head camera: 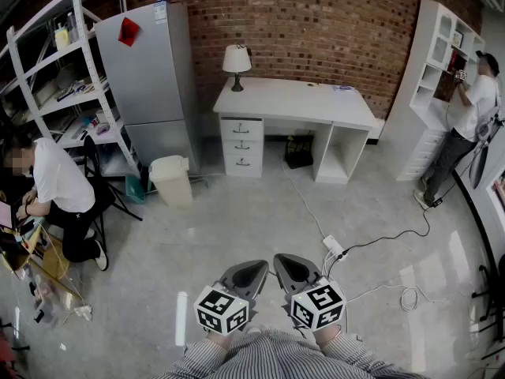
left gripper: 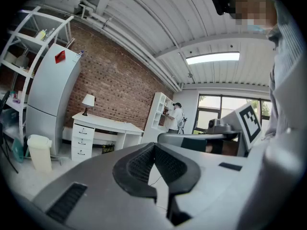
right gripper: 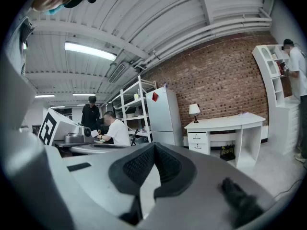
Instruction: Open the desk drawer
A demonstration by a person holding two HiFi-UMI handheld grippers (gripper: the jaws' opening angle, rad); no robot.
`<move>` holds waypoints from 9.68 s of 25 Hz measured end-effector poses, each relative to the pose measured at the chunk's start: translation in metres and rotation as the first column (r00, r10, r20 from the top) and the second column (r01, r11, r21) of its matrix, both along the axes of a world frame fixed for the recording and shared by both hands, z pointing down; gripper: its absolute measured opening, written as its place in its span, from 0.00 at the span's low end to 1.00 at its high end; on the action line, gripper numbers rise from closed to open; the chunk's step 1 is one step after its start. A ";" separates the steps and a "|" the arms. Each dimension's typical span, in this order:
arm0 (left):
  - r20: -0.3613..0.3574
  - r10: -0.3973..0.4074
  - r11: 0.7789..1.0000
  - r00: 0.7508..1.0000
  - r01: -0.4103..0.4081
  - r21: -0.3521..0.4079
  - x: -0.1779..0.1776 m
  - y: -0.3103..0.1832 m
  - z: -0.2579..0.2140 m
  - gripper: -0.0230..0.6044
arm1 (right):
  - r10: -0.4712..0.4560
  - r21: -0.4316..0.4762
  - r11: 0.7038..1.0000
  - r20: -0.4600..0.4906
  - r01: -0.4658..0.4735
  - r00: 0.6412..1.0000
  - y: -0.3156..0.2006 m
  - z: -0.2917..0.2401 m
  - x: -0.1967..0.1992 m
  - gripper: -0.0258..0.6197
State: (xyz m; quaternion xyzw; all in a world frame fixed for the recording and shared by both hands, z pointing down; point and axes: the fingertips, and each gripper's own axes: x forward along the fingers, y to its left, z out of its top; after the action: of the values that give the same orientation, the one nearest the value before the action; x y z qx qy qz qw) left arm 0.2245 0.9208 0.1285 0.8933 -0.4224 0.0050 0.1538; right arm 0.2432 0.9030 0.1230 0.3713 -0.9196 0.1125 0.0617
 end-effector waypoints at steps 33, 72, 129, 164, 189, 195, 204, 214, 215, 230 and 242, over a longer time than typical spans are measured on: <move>-0.067 0.013 0.998 0.998 -0.017 -0.056 -0.051 -0.051 0.017 0.05 | 0.023 -0.099 0.995 0.007 -0.022 1.000 -0.043 0.029 -0.043 0.06; -0.050 -0.112 0.988 0.992 0.106 -0.108 -0.073 -0.437 0.042 0.05 | -0.126 -0.174 0.975 0.065 0.135 0.990 -0.439 0.054 -0.074 0.06; 0.026 0.080 0.989 0.996 -0.076 -0.127 -0.241 -0.882 0.062 0.05 | 0.055 -0.173 0.984 0.035 -0.048 0.998 -0.884 0.065 -0.232 0.06; 0.010 0.019 0.989 1.000 -0.017 -0.148 -0.216 -1.000 0.075 0.05 | -0.008 -0.191 0.982 0.037 0.015 0.999 -1.011 0.078 -0.210 0.06; -0.055 0.068 0.977 0.996 -0.078 -0.197 -0.256 -1.011 0.073 0.05 | 0.072 -0.240 0.969 0.029 -0.063 0.997 -1.014 0.083 -0.242 0.06; -0.053 0.068 0.972 0.996 -0.078 -0.221 -0.264 -1.008 0.083 0.05 | 0.090 -0.262 0.961 0.014 -0.083 0.996 -1.008 0.093 -0.243 0.06; -0.019 0.098 0.957 0.995 -0.100 -0.274 -0.270 -0.998 0.108 0.05 | 0.103 -0.317 0.943 0.008 -0.095 0.995 -0.998 0.115 -0.245 0.06; -0.024 0.101 0.933 0.995 -0.103 -0.345 -0.270 -0.993 0.138 0.05 | 0.112 -0.396 0.913 0.012 -0.098 0.994 -0.990 0.147 -0.242 0.06; -0.024 0.101 0.930 0.995 -0.103 -0.354 -0.270 -0.993 0.142 0.05 | 0.114 -0.405 0.909 0.010 -0.100 0.993 -0.989 0.152 -0.241 0.06; -0.050 0.025 0.884 0.998 -0.045 -0.465 -0.277 -1.022 0.227 0.05 | 0.105 -0.516 0.851 -0.019 -0.100 0.994 -1.015 0.241 -0.239 0.06; -0.045 -0.009 0.858 0.999 -0.016 -0.513 -0.297 -1.039 0.304 0.05 | 0.060 -0.575 0.816 -0.019 -0.060 0.998 -1.028 0.313 -0.252 0.06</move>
State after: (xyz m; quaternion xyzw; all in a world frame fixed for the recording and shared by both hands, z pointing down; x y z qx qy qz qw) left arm -0.0729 -0.1186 0.4325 0.8208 -0.4005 0.0970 0.3955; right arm -0.0088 -0.1255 0.4357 0.3644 -0.8306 0.3865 0.1673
